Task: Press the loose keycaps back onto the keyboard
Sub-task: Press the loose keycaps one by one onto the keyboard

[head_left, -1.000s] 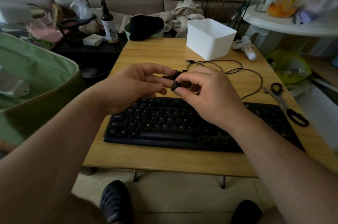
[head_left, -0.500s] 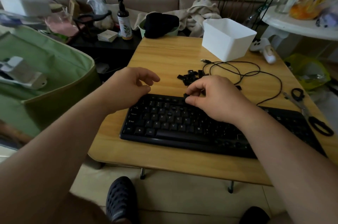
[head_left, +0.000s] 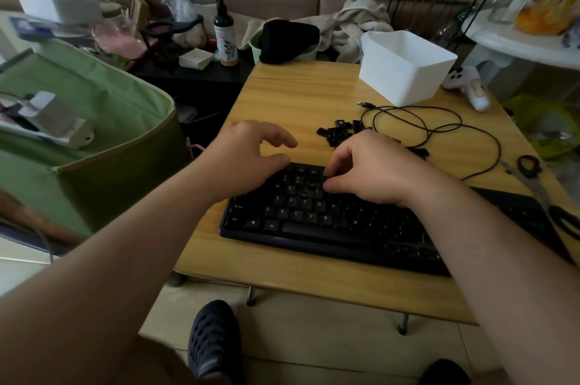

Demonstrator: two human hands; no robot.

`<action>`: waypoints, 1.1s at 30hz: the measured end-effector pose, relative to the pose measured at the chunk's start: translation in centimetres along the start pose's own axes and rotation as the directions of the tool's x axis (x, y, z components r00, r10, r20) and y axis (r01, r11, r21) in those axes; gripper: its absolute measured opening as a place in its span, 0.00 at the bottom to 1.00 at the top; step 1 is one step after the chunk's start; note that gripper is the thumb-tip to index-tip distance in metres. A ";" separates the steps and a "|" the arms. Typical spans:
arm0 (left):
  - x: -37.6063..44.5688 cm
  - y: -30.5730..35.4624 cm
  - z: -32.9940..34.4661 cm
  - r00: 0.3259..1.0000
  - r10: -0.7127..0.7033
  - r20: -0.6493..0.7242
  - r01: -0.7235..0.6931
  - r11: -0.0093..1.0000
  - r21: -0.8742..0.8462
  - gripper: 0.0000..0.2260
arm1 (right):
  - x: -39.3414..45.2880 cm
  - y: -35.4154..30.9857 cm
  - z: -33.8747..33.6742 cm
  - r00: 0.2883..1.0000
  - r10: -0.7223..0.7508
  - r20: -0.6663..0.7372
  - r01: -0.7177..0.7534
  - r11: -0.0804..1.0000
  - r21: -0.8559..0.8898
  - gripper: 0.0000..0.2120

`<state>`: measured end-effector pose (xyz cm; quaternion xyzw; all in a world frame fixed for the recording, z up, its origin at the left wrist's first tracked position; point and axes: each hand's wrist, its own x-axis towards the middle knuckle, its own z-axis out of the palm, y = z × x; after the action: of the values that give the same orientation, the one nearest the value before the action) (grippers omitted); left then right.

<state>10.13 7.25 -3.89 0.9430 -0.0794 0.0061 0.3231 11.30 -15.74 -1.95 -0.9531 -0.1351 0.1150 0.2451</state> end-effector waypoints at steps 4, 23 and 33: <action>0.0 1.2 1.3 0.999 0.036 0.004 -0.036 0.996 0.080 0.06 | 0.0 -0.4 0.1 1.000 0.023 0.015 -0.023 1.000 -0.008 0.04; 0.2 2.7 2.8 0.999 0.018 0.035 -0.026 0.973 0.229 0.11 | 0.7 -1.1 1.2 0.992 0.114 -0.049 -0.112 0.993 0.042 0.08; 0.2 3.1 2.5 0.998 0.017 0.062 -0.031 0.971 0.235 0.12 | 0.9 -1.5 1.6 0.985 0.160 -0.057 -0.157 0.986 0.050 0.09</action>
<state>9.77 3.26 -3.94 0.9734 -0.0993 -0.0085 0.2061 11.37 -13.53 -2.72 -0.9581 -0.0486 0.1083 0.2605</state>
